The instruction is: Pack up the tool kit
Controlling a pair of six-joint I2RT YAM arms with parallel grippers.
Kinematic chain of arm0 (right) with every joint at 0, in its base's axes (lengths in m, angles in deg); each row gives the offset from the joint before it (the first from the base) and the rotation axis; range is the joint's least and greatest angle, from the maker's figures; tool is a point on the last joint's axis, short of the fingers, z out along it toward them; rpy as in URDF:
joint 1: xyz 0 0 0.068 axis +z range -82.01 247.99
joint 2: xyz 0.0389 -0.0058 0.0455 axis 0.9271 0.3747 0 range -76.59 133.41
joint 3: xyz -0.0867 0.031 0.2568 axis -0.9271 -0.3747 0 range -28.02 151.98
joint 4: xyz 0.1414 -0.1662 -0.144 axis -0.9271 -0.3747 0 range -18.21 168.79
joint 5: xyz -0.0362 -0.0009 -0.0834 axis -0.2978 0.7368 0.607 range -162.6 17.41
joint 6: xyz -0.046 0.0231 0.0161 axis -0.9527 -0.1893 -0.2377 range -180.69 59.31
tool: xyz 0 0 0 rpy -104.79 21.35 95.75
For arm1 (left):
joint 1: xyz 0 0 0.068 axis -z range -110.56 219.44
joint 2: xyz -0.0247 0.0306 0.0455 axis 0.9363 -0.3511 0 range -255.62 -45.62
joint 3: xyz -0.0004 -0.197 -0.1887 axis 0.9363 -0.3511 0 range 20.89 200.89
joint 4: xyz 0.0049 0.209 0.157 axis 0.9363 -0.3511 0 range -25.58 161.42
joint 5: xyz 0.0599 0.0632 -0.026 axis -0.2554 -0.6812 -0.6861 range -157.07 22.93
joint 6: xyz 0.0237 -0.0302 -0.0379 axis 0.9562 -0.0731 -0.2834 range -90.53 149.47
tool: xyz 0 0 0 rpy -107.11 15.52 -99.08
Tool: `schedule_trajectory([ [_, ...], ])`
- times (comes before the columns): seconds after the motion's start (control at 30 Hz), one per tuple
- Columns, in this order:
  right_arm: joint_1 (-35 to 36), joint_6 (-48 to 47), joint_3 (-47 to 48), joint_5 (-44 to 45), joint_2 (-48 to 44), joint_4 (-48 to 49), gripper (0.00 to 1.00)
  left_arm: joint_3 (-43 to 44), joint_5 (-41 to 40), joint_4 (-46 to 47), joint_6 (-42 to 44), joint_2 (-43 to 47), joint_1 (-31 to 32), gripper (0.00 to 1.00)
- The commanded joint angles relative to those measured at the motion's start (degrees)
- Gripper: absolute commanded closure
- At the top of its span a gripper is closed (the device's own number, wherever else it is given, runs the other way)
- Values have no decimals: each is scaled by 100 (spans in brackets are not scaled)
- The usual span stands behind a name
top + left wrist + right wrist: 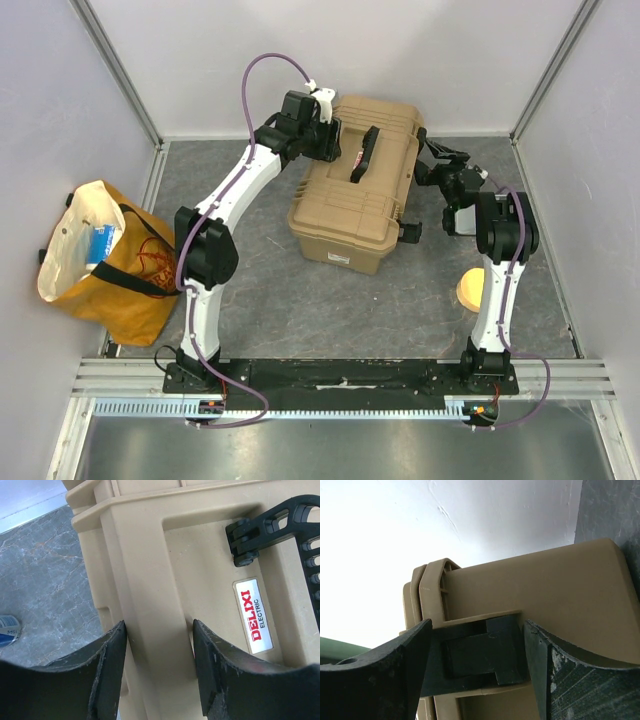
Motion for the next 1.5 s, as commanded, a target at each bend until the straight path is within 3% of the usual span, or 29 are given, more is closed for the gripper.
schedule_trajectory([
  [0.0, 178, 1061, 78, 492, -28, 896, 22, -142, -401, -1398, 89, -731, 29, 42],
  [0.13, 345, 1255, 61, 511, -37, 826, 23, 33, -349, -1390, 19, -810, 20, 43],
  [0.33, 389, 1281, 8, 265, 120, 1053, 14, 253, -182, -1398, -78, -907, 29, 43],
  [0.5, 415, 1423, -80, 299, 69, 1414, 24, 350, -103, -1398, -105, -942, 29, 43],
  [0.93, 319, 421, -309, 106, -546, 370, 51, 376, -120, -1495, -193, -1004, 20, 44],
  [1.27, 248, -1028, 183, -166, -1179, -1712, 59, 377, -164, -1592, -193, -986, 29, 44],
  [1.47, 240, -1574, 262, -149, -1478, -2232, 59, 447, -541, -1767, 70, -1083, 178, 44],
])
